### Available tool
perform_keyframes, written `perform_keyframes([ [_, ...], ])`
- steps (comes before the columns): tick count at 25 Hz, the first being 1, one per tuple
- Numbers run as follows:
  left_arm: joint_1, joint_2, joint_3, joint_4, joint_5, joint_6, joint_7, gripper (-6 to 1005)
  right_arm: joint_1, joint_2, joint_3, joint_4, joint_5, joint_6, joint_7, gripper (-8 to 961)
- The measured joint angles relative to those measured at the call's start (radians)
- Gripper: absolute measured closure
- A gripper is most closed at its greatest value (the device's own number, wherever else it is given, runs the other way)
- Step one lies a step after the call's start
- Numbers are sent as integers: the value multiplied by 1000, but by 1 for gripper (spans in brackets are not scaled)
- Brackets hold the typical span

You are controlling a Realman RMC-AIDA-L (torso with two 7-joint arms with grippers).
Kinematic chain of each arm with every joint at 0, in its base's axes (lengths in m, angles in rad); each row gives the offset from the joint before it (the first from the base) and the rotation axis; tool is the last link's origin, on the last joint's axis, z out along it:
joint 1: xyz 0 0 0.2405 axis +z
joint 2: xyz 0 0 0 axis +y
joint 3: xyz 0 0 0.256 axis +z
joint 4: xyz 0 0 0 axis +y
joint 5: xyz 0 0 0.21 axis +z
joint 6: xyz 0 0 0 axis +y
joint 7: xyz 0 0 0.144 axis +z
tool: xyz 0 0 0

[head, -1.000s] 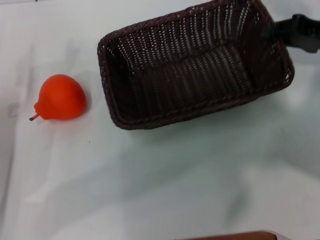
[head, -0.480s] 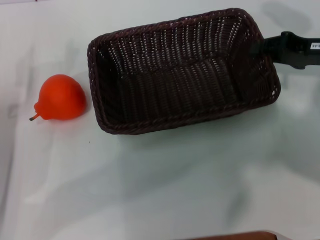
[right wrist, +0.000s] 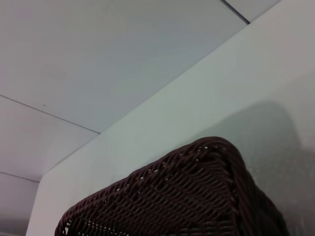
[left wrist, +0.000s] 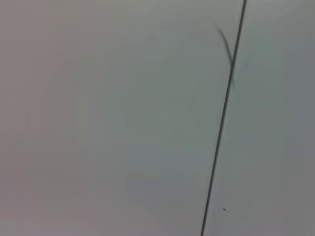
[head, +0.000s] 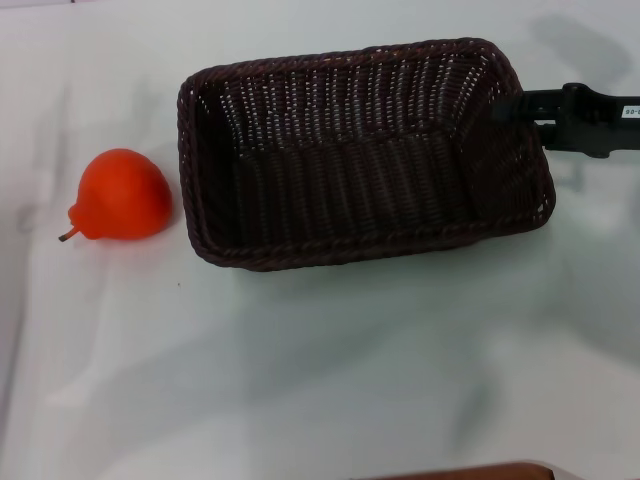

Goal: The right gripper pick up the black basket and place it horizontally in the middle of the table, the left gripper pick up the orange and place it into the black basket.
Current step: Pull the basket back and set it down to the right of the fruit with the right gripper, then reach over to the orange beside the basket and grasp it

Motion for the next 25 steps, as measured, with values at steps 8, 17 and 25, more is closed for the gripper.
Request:
perform_keyframes([
  [8,26,69,203,-47,58,38,-96,113,-3,-5,90,-65,7,72,-23,203],
  [17,111,267,385,-217,317,36,-537,116,-16,-7,239,-106,85,103,-124,69],
  [25,56,299,384,-234,605,137,-679,137,-25,-9,335,-39,243,124,-279,71],
])
